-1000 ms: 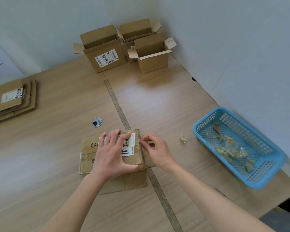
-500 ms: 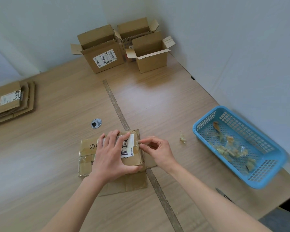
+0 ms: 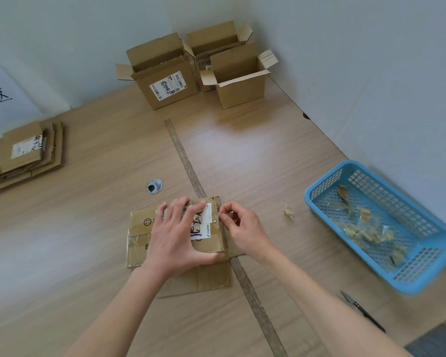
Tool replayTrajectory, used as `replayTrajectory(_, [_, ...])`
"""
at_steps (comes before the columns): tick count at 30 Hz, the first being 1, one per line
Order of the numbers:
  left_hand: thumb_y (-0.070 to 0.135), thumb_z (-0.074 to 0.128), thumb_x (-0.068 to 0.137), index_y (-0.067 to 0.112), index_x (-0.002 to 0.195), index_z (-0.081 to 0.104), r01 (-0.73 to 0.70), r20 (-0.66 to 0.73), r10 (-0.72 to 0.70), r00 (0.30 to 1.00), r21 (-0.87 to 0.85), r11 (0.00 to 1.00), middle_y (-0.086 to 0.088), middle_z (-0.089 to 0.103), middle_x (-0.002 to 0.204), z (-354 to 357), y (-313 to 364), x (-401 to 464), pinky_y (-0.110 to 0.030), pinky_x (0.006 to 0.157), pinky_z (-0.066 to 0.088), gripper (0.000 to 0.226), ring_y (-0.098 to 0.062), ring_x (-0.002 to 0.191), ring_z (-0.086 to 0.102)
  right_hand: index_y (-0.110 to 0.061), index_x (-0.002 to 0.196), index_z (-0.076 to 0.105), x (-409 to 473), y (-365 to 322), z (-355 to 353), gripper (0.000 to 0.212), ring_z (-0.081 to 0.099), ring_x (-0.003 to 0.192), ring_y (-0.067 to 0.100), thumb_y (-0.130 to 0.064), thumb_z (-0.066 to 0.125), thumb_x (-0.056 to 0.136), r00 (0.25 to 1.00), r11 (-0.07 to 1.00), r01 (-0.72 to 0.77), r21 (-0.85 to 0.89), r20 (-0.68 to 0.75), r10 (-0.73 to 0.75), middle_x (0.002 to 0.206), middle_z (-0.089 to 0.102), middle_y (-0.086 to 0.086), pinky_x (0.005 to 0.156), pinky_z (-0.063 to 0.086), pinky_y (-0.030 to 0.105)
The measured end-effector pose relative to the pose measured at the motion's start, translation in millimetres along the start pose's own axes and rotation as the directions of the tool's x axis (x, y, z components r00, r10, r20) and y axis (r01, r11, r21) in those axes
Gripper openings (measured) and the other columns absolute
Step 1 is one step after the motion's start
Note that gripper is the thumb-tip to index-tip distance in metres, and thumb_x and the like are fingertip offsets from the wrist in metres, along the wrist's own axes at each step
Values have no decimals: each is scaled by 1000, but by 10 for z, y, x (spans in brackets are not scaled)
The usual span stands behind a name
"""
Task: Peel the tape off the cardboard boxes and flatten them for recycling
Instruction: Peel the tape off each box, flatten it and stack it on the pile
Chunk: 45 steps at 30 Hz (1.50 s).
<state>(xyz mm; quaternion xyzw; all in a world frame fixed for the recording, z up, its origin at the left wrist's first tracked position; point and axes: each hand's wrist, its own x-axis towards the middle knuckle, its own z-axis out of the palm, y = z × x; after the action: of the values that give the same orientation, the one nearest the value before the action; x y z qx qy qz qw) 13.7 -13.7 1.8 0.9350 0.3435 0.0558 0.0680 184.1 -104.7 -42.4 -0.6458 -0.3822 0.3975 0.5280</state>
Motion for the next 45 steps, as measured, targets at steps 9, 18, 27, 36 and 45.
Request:
replayTrajectory(9, [94, 61, 52, 27, 142, 47, -3, -3, 3, 1000, 12, 1000, -5, 46, 142, -11, 6, 4, -55, 119, 23, 114, -27, 138, 42, -29, 90, 59, -7, -206, -154, 15, 47, 65, 6, -25, 54, 103, 977, 962, -85, -258, 167, 131, 75, 59, -8, 62, 40, 26])
replayTrajectory(18, [97, 57, 55, 26, 143, 45, -31, -5, 31, 1000, 21, 999, -4, 43, 141, 16, -7, 6, -56, 120, 21, 114, -28, 138, 40, -40, 112, 70, -123, -126, -406, 18, 65, 102, 4, -29, 64, 99, 978, 978, -207, 7, 10, 207, 110, 70, -14, 96, 54, 29])
replayTrajectory(27, [94, 60, 53, 27, 143, 43, -18, -20, 19, 1000, 18, 1000, -5, 42, 143, 55, -19, -2, -56, 120, 21, 114, -28, 138, 40, -26, 92, 78, -161, -141, -37, 13, 69, 85, 2, -31, 84, 82, 975, 986, -167, 7, -144, 166, 86, 76, -14, 79, 56, 21])
replayTrajectory(36, [98, 54, 53, 27, 141, 47, 77, -80, -77, 994, 1, 997, -4, 46, 137, 59, 146, 15, -53, 120, 23, 113, -25, 134, 42, -33, 73, 67, -56, -620, -192, 13, 61, 73, -11, -37, 75, 82, 1000, 908, -28, -417, -18, 22, 70, 67, -24, 59, 44, 8])
replayTrajectory(45, [101, 34, 59, 35, 155, -27, 424, 344, -366, 865, -109, 899, -8, 10, 161, 76, 696, -116, -59, 115, 18, 131, -30, 148, 15, -26, 84, 69, 168, -690, -410, 7, 64, 77, 7, -28, 70, 91, 998, 823, -41, -567, -69, 2, 78, 69, -14, 68, 44, 22])
